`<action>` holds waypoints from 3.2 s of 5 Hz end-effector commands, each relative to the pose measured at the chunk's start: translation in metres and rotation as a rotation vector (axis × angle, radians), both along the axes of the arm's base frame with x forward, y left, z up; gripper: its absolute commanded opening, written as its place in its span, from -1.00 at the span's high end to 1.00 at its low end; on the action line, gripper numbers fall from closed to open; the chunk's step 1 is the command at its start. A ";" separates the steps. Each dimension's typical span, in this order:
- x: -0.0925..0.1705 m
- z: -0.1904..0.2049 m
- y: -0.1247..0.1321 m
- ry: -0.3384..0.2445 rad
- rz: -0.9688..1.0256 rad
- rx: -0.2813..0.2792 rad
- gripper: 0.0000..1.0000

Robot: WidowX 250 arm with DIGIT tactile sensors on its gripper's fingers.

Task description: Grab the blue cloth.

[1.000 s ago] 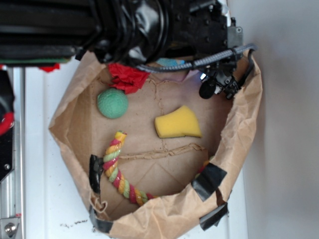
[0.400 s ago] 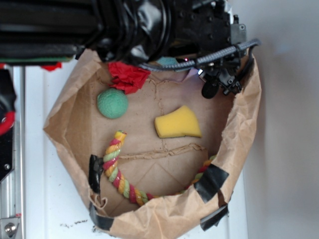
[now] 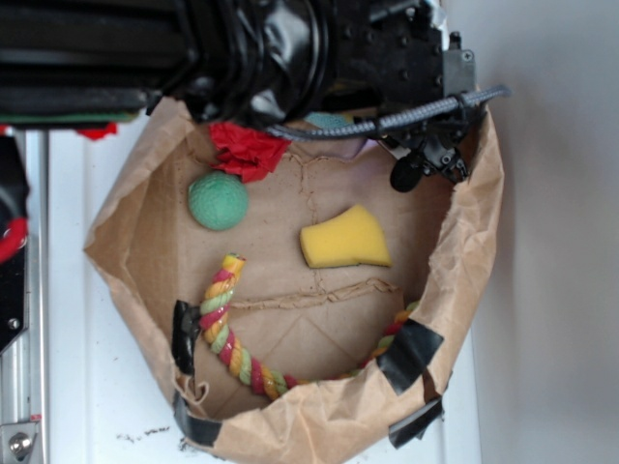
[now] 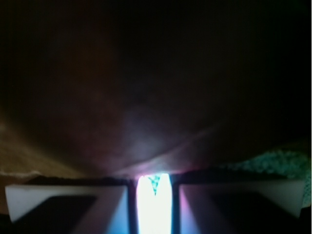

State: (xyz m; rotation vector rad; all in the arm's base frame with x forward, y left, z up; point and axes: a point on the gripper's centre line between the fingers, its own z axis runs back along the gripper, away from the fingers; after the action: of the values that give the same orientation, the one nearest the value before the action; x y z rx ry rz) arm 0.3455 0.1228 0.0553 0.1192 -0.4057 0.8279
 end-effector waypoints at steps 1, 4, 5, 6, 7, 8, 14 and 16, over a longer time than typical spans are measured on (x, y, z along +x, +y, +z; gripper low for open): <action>0.002 0.022 0.008 -0.063 0.004 0.023 1.00; -0.026 0.033 0.013 -0.065 -0.033 0.013 -0.50; -0.024 0.031 0.017 -0.056 0.007 0.013 -1.00; -0.019 0.027 0.021 -0.075 0.051 0.035 -1.00; -0.009 0.026 0.026 -0.103 0.114 0.027 -1.00; -0.002 0.024 0.030 -0.108 0.157 0.016 -1.00; 0.009 0.003 0.025 -0.059 0.129 0.042 1.00; 0.008 0.003 0.024 -0.055 0.123 0.041 1.00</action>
State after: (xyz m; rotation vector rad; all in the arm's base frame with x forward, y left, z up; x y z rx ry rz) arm 0.3493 0.1350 0.0403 0.1670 -0.4104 0.9304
